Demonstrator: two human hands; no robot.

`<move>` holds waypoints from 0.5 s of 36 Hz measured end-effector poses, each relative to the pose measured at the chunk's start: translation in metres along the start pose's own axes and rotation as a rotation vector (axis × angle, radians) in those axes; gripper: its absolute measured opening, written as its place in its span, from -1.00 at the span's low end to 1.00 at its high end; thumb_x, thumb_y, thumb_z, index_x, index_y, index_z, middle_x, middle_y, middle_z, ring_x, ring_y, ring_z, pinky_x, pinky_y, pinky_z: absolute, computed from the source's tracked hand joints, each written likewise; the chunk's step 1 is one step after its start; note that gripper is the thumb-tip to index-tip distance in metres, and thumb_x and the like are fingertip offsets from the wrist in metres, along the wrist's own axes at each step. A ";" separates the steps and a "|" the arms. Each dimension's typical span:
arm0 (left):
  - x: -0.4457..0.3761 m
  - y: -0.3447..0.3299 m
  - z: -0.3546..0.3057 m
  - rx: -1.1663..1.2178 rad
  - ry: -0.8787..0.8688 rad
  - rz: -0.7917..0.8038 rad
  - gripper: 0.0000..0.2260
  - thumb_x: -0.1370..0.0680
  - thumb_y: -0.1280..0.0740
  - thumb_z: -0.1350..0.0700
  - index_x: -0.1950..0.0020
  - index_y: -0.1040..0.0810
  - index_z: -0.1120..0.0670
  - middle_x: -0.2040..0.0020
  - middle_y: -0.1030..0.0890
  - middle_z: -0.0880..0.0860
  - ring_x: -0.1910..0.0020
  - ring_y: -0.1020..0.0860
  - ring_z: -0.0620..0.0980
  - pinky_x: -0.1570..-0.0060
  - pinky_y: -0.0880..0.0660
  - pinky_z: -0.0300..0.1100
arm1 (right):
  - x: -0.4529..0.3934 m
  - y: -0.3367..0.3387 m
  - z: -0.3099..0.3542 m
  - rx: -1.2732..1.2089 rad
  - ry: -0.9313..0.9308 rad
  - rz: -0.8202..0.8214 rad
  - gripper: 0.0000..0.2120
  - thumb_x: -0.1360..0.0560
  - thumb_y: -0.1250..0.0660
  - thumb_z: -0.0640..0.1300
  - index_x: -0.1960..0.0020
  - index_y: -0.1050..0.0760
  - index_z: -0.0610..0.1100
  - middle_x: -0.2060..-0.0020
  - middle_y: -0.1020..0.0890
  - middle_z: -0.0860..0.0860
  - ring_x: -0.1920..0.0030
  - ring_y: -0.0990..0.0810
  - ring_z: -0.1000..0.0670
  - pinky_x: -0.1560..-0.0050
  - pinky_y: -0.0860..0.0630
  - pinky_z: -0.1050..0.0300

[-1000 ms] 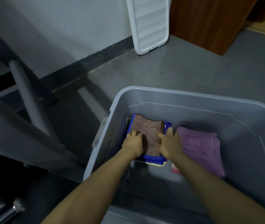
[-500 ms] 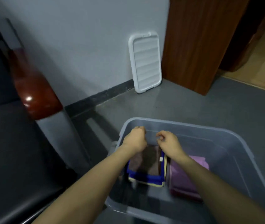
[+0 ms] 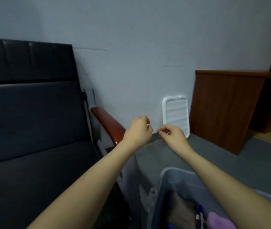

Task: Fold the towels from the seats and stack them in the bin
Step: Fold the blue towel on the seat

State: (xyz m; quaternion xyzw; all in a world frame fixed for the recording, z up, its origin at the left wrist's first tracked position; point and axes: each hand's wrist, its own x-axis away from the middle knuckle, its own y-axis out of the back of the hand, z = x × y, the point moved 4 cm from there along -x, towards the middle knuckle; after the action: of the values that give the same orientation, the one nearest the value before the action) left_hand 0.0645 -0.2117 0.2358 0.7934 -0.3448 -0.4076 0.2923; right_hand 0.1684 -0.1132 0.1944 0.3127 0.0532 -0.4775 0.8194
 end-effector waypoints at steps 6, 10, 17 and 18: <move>0.035 0.102 0.062 -0.047 0.120 -0.156 -0.79 -0.59 -0.17 0.11 -0.15 -0.47 0.16 -0.10 -0.50 0.10 -0.03 -0.51 0.07 -0.05 -0.50 0.02 | -0.005 -0.074 0.088 -0.033 0.107 0.131 -0.81 -0.49 -0.30 -0.29 0.22 -0.55 -0.06 0.37 -0.58 0.00 0.34 -0.55 -0.01 0.14 -0.50 0.11; 0.072 0.163 0.112 -0.096 0.251 -0.192 -0.81 -0.60 -0.17 0.11 -0.15 -0.47 0.15 -0.06 -0.48 0.09 0.02 -0.52 0.06 -0.01 -0.52 0.05 | -0.001 -0.139 0.140 -0.034 0.193 0.249 -0.78 -0.50 -0.31 -0.25 0.24 -0.54 0.01 0.33 -0.60 0.03 0.27 -0.58 0.02 0.13 -0.52 0.12; 0.158 0.254 0.214 -0.197 0.518 -0.308 -0.82 -0.60 -0.16 0.10 -0.14 -0.46 0.09 -0.07 -0.47 0.02 0.01 -0.50 0.01 -0.02 -0.53 0.00 | 0.039 -0.277 0.233 -0.111 0.281 0.509 -0.88 -0.54 -0.27 -0.23 0.12 -0.57 -0.12 0.31 -0.58 0.03 0.36 -0.54 0.07 0.29 -0.45 0.23; 0.172 0.266 0.227 -0.205 0.566 -0.322 -0.82 -0.59 -0.16 0.09 -0.14 -0.46 0.09 -0.07 -0.47 0.02 0.01 -0.50 0.01 -0.02 -0.52 0.00 | 0.046 -0.298 0.243 -0.125 0.289 0.547 -0.88 -0.55 -0.27 -0.22 0.11 -0.57 -0.12 0.29 -0.59 0.02 0.35 -0.54 0.07 0.29 -0.44 0.24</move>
State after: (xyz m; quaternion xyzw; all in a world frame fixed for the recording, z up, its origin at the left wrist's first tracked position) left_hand -0.1358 -0.5460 0.2447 0.8859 -0.0775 -0.2448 0.3863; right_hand -0.1016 -0.3886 0.2333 0.3291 0.1124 -0.1858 0.9190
